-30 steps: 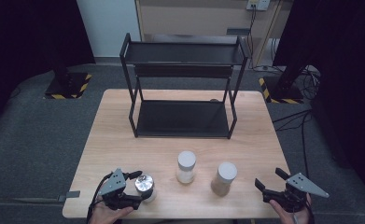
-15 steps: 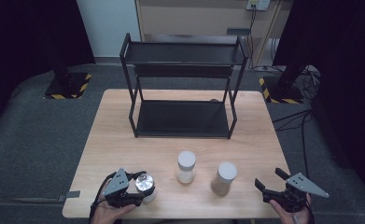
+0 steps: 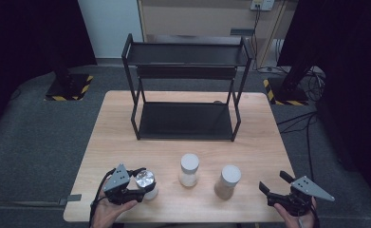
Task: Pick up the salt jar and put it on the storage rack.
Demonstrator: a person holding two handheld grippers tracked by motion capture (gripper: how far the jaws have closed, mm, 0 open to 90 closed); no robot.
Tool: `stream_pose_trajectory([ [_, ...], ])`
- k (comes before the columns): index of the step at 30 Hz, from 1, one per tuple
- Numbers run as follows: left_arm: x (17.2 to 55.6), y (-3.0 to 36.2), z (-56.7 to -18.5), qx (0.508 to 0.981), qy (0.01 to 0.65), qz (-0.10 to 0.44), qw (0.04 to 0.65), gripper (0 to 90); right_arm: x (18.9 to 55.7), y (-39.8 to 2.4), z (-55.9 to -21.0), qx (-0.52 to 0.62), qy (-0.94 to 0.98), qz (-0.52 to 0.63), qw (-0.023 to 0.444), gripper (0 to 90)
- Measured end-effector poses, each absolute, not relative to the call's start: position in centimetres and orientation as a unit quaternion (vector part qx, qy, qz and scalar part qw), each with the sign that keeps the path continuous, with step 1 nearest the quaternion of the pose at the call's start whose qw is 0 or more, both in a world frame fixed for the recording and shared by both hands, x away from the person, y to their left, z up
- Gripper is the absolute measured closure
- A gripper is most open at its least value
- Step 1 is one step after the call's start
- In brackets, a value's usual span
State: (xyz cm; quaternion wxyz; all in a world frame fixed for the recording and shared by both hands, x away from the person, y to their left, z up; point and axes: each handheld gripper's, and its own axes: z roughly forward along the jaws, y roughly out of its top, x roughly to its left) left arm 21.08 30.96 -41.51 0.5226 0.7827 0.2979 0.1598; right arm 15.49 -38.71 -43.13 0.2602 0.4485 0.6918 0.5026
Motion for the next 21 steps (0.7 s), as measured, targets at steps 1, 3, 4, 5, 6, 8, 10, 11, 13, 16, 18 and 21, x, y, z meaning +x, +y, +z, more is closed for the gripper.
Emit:
stream_pose_trajectory([
  [1, 21.2, 30.9, -41.3, 0.782, 0.298, 0.162, 0.523, 33.6, 15.5, -38.7, -43.1, 0.448, 0.692, 0.503, 0.26, 6.6],
  [3, 21.6, 30.9, -40.8, 0.781, 0.3, 0.165, 0.522, 33.6, 15.5, -38.7, -43.1, 0.448, 0.692, 0.503, 0.26, 6.6],
  [4, 21.8, 30.8, -40.6, 0.78, 0.303, 0.166, 0.522, 33.5, 15.5, -38.7, -43.1, 0.448, 0.692, 0.503, 0.26, 6.7],
  [5, 22.0, 30.8, -40.3, 0.779, 0.305, 0.167, 0.522, 33.5, 15.5, -38.7, -43.1, 0.448, 0.692, 0.503, 0.26, 6.7],
  [6, 22.2, 30.7, -40.1, 0.778, 0.305, 0.168, 0.522, 33.6, 15.5, -38.7, -43.1, 0.448, 0.692, 0.503, 0.26, 6.7],
  [8, 22.7, 30.6, -39.6, 0.777, 0.306, 0.172, 0.523, 33.6, 15.5, -38.7, -43.1, 0.449, 0.691, 0.503, 0.259, 6.7],
  [10, 23.2, 30.5, -39.0, 0.777, 0.303, 0.174, 0.524, 33.6, 15.5, -38.7, -43.1, 0.449, 0.691, 0.503, 0.259, 6.7],
  [11, 23.5, 30.5, -38.8, 0.776, 0.303, 0.174, 0.525, 33.6, 15.5, -38.8, -43.2, 0.449, 0.691, 0.504, 0.26, 6.7],
  [13, 24.3, 30.4, -38.2, 0.774, 0.303, 0.174, 0.528, 33.6, 15.5, -38.8, -43.2, 0.449, 0.691, 0.503, 0.26, 6.7],
  [16, 25.1, 30.2, -37.5, 0.774, 0.303, 0.18, 0.526, 33.6, 15.5, -38.8, -43.2, 0.45, 0.69, 0.504, 0.259, 6.7],
  [18, 25.7, 29.9, -37.1, 0.773, 0.306, 0.183, 0.525, 33.6, 15.5, -38.8, -43.2, 0.45, 0.69, 0.505, 0.258, 6.7],
  [21, 26.9, 29.6, -36.7, 0.769, 0.317, 0.185, 0.524, 33.6, 15.5, -38.8, -43.2, 0.45, 0.69, 0.505, 0.258, 6.7],
])
